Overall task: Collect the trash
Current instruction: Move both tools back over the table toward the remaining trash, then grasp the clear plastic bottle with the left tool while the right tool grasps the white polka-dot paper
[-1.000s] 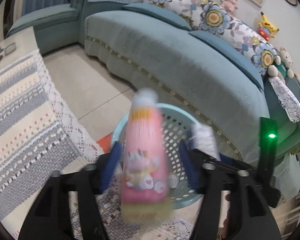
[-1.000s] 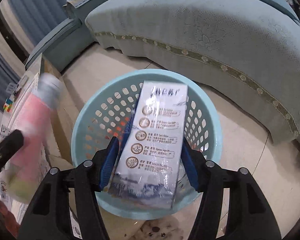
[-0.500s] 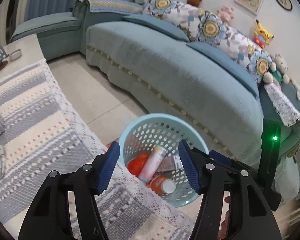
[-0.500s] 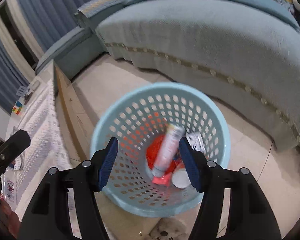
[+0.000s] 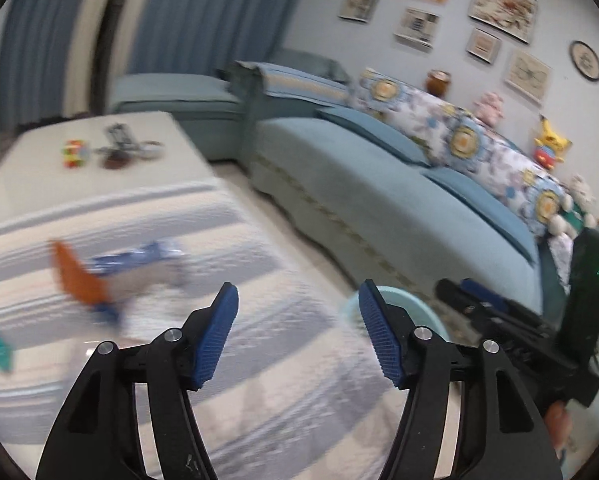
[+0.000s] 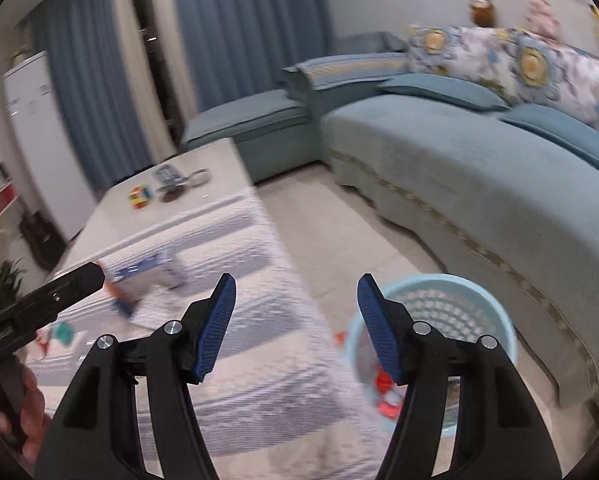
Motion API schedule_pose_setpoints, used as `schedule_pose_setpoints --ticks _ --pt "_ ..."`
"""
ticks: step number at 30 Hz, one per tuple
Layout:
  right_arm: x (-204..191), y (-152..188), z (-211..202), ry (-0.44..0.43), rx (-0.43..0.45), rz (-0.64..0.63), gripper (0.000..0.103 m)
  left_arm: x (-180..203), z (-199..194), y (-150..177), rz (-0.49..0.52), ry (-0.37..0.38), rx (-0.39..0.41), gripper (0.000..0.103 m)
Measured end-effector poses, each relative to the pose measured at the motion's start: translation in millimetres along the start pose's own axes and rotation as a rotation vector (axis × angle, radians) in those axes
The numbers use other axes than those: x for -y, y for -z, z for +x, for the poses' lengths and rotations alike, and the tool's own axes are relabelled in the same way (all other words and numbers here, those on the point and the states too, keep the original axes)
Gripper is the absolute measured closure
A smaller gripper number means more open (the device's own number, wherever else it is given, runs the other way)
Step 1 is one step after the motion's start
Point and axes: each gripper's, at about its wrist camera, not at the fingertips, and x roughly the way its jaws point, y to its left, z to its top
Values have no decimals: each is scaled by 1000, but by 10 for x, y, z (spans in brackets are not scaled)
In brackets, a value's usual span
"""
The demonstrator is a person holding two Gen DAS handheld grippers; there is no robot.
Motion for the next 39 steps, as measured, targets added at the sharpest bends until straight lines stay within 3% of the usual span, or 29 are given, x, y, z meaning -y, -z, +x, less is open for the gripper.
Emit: schedule_pose_setpoints --ticks 6,12,15,19,26,30,33,39 --pt "-614 -35 301 -91 -62 -91 43 -745 -331 145 -57 -192 -19 34" --pt "-1116 -39 783 -171 -130 -164 43 -1342 -264 411 -153 -263 -97 33" --pt "-1299 15 1052 -193 -169 -198 43 -1528 -146 568 -187 -259 -140 28" --pt "-1473 171 1458 -198 -221 -248 43 -1615 39 692 -175 -278 -184 28" --pt "-1528 432 1943 -203 -286 -300 43 -1670 257 833 -192 -241 -190 29" --pt "-1571 478 2088 -213 -289 -323 43 -1715 355 921 -196 -254 -178 36" --pt "-1614 492 2198 -218 -289 -336 43 -1720 395 939 -198 -263 -170 47" --pt "-1653 471 2361 -234 -297 -320 43 -1622 374 972 -161 -295 -149 55"
